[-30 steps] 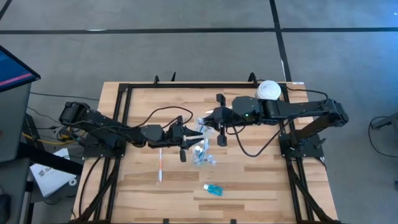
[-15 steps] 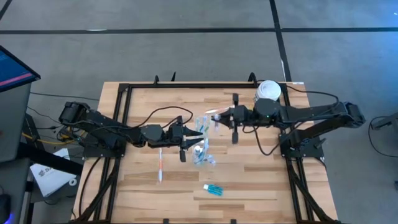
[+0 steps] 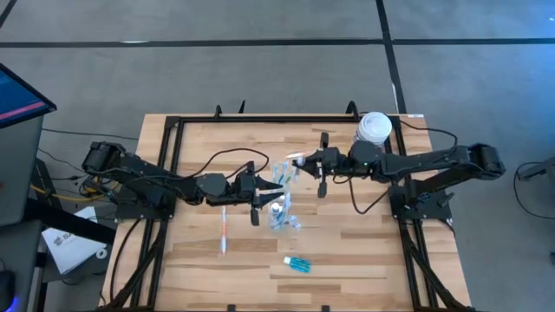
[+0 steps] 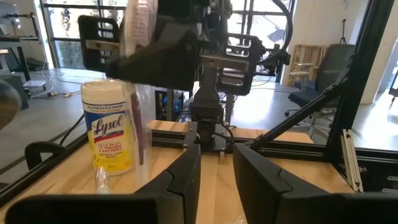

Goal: Pick & Place toothbrushing station
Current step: Put the violet toothbrush into the transparent organizer

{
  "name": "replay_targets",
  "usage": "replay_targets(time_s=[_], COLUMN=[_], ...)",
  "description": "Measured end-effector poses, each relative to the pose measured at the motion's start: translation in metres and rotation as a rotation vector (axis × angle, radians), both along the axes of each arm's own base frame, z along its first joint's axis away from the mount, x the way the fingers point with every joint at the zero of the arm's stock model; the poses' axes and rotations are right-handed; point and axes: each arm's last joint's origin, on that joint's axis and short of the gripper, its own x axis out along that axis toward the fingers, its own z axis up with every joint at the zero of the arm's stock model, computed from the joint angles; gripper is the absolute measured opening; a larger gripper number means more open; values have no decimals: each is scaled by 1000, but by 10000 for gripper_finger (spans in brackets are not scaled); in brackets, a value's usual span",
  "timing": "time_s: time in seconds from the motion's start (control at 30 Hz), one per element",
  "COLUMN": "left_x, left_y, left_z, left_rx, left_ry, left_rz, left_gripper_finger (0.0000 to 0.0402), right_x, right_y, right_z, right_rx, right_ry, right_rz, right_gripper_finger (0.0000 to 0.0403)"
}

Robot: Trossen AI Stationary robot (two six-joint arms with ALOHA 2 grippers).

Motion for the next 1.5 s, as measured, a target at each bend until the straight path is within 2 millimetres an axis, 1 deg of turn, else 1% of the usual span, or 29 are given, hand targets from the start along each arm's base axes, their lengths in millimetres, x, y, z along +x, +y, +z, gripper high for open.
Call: replay_targets(time_s=[0.1, 0.23, 0.33, 0.47, 0.67, 0.83, 1.07, 1.3, 1.5], left_x=[0, 0, 0, 0, 0, 0, 0, 0, 0], left_y=[0, 0, 0, 0, 0, 0, 0, 0, 0], left_z=[0, 0, 0, 0, 0, 0, 0, 0, 0], left_rx=[0, 0, 0, 0, 0, 0, 0, 0, 0], left_ry=[0, 0, 1, 1, 0, 0, 0, 1, 1], left_rz=[0, 0, 0, 0, 0, 0, 0, 0, 0], left_gripper_finger=[89, 89, 89, 89, 89, 89, 89, 89, 89], right_x=[8, 21, 29, 34, 42, 50, 56, 57, 57], right_y=[0, -2, -4, -5, -5, -7, -10, -12, -11], right_z=[-2, -19, -26, -36, -47, -60, -73, -77, -78], right_rx=[2, 3, 6, 7, 15, 17, 19, 45, 38], right_ry=[-29, -8, -11, 9, 18, 26, 39, 49, 57], right_rz=[11, 15, 11, 9, 38, 51, 41, 33, 34], right_gripper_finger=[13, 7, 10, 14, 7, 16, 7, 27, 10])
